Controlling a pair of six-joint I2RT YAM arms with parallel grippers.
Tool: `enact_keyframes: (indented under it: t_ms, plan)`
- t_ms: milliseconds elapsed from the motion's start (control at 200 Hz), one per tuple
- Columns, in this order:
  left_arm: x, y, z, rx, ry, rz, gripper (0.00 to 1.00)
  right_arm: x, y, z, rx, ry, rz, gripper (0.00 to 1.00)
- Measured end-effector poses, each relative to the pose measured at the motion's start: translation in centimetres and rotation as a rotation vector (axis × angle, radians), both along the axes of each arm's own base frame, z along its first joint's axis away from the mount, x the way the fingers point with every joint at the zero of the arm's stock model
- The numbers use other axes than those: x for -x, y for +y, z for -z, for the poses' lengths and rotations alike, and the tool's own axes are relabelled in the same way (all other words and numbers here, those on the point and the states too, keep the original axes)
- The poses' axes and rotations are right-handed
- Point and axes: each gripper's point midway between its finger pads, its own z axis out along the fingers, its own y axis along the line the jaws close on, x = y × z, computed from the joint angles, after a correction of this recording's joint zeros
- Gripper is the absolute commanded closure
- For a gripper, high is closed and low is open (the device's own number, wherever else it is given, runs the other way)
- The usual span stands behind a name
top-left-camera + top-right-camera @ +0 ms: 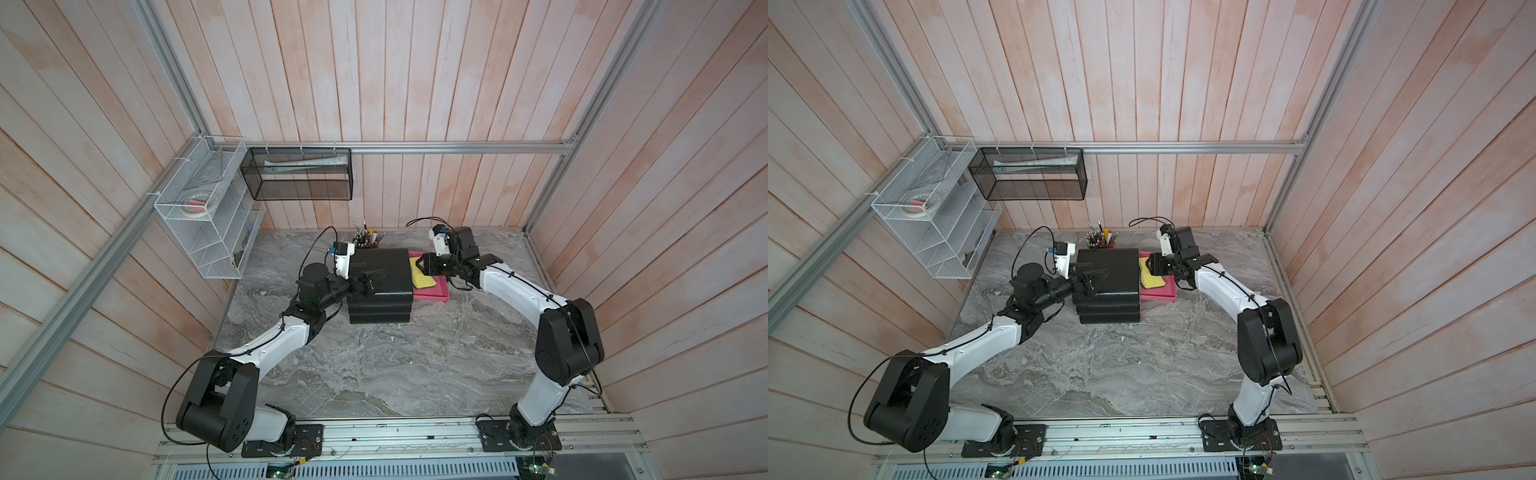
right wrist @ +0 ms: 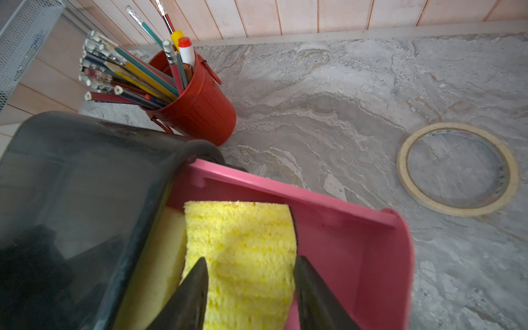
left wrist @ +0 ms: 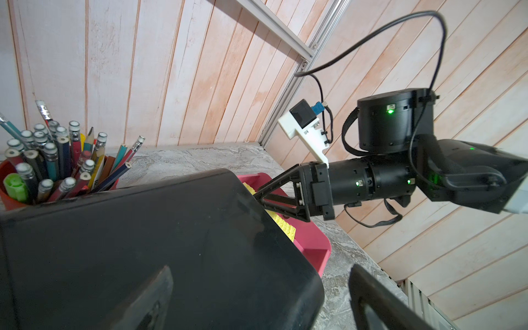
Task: Take the sponge out of the drawer
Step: Pick up the sponge from the drawer.
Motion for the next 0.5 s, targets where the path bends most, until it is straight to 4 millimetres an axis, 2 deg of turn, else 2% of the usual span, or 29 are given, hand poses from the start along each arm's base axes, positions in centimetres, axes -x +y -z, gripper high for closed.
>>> enact_keyframes:
  t_ms: [370, 415, 500]
  plan:
    - [0.01, 0.0, -0.06, 0.001, -0.003, 0.0, 0.02, -0.08, 0.45, 0.2, -0.001, 0.014, -0.009, 0.44]
    - [0.0, 0.0, -0.04, 0.001, -0.003, 0.0, 0.02, -0.07, 0.47, 0.21, -0.001, 0.014, -0.009, 0.46]
    - [0.0, 0.0, -0.04, 0.001, -0.002, 0.0, 0.02, -0.14, 0.52, 0.37, 0.002, 0.018, -0.011, 0.59]
